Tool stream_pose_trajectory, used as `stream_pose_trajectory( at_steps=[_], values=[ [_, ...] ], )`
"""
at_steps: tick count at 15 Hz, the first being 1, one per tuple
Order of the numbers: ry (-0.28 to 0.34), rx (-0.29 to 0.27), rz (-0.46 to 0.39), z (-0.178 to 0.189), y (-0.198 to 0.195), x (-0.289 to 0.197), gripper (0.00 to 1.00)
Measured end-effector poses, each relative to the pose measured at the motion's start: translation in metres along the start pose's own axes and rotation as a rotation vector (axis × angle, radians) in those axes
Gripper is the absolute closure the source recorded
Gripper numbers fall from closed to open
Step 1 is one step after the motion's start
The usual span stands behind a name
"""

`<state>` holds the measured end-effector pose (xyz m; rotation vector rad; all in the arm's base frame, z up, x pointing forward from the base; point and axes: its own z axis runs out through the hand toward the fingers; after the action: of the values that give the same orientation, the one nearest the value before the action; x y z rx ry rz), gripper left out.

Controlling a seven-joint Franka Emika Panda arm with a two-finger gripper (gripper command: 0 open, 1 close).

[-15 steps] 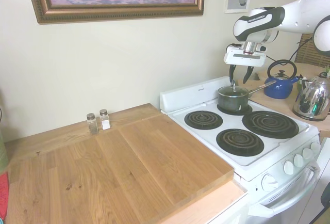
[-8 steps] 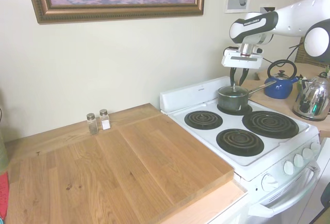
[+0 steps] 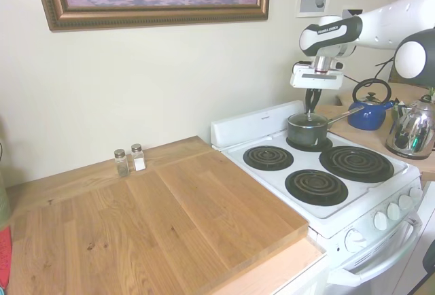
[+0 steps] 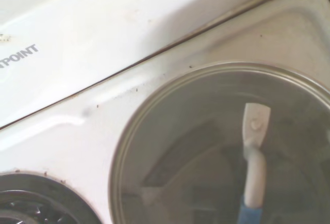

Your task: Uncover the lid of the pot

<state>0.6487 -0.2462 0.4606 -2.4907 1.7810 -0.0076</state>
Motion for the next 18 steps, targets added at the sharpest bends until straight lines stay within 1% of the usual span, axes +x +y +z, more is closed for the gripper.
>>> stream_pose_trajectory(
  at_steps=[3, 4, 5, 7, 8, 10, 12, 14, 16, 18],
  values=[
    [0.007, 0.0, -0.002, 0.0, -0.001, 0.0, 1.0],
    [0.026, 0.002, 0.0, -0.002, -0.002, 0.001, 1.0],
    [0.06, 0.005, 0.006, -0.005, -0.002, 0.002, 1.0],
    [0.134, 0.027, 0.013, -0.012, -0.001, -0.001, 1.0],
    [0.172, 0.037, 0.015, -0.019, 0.004, -0.006, 1.0],
    [0.225, 0.053, 0.008, -0.038, 0.015, -0.025, 1.0],
    [0.271, 0.073, -0.02, -0.06, 0.023, -0.057, 1.0],
    [0.312, 0.083, -0.063, -0.073, 0.03, -0.1, 1.0],
    [0.36, 0.075, -0.115, -0.077, 0.034, -0.154, 1.0],
    [0.4, 0.06, -0.169, -0.073, 0.038, -0.219, 1.0]
  ],
)
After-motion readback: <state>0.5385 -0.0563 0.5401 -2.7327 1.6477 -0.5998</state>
